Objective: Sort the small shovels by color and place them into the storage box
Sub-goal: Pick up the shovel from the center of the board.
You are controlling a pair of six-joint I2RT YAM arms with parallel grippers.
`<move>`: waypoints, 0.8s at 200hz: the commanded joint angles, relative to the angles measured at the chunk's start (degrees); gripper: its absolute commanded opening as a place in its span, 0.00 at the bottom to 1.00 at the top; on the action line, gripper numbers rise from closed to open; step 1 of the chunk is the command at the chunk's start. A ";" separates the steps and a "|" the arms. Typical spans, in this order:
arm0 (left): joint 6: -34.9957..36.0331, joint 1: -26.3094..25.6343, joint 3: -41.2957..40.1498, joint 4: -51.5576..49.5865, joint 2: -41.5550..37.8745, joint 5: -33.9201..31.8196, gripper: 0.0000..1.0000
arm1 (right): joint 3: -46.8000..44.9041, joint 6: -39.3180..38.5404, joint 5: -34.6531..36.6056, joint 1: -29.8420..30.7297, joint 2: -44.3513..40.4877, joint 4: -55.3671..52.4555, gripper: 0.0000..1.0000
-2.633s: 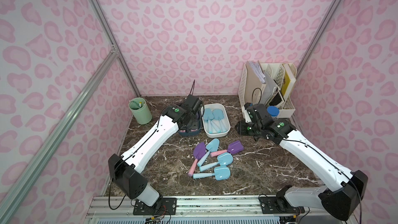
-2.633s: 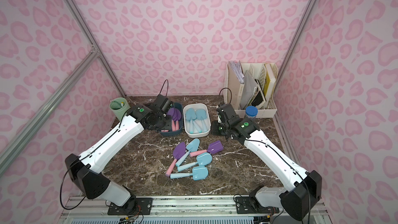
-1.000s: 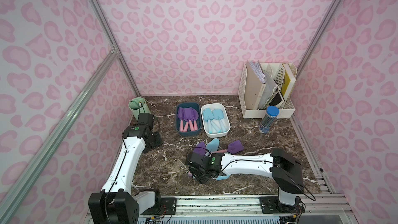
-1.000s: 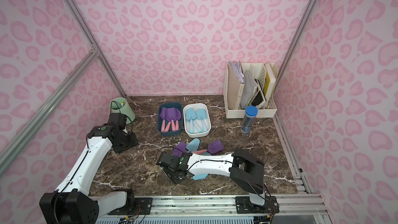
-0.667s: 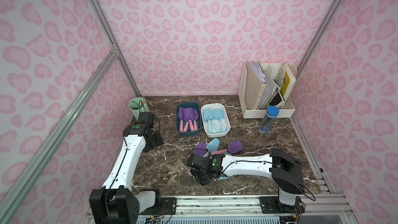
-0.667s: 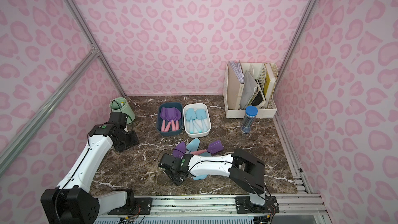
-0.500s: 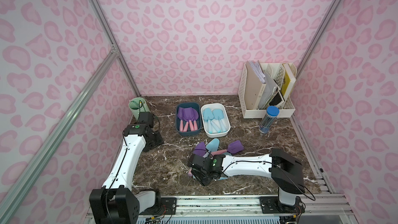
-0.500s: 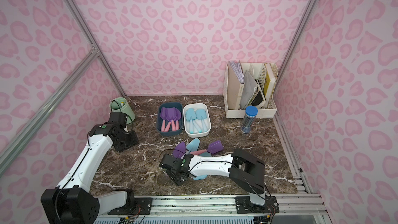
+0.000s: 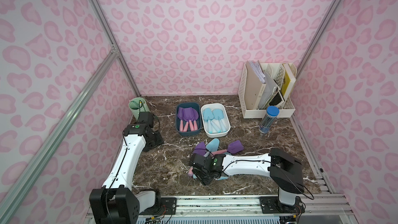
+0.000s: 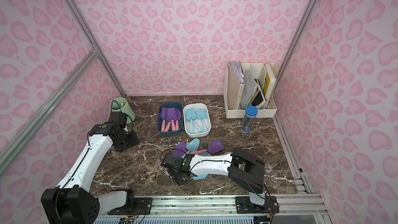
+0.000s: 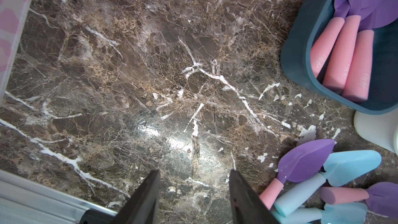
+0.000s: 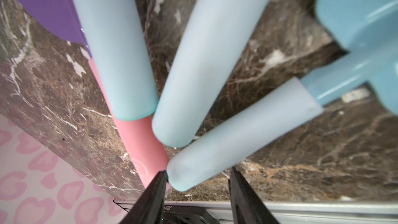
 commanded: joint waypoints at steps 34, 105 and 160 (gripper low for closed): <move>0.52 0.24 0.32 -0.68 0.10 1.24 0.56 | -1.11 14.53 -0.29 -0.68 0.25 -0.02 0.53; 0.68 0.42 0.59 -0.78 -0.01 0.76 0.56 | -1.83 13.58 -1.23 -0.18 0.00 -1.32 0.50; 0.67 0.51 0.72 -1.02 -0.10 0.57 0.56 | -2.89 13.97 -0.61 0.59 -1.02 -1.91 0.46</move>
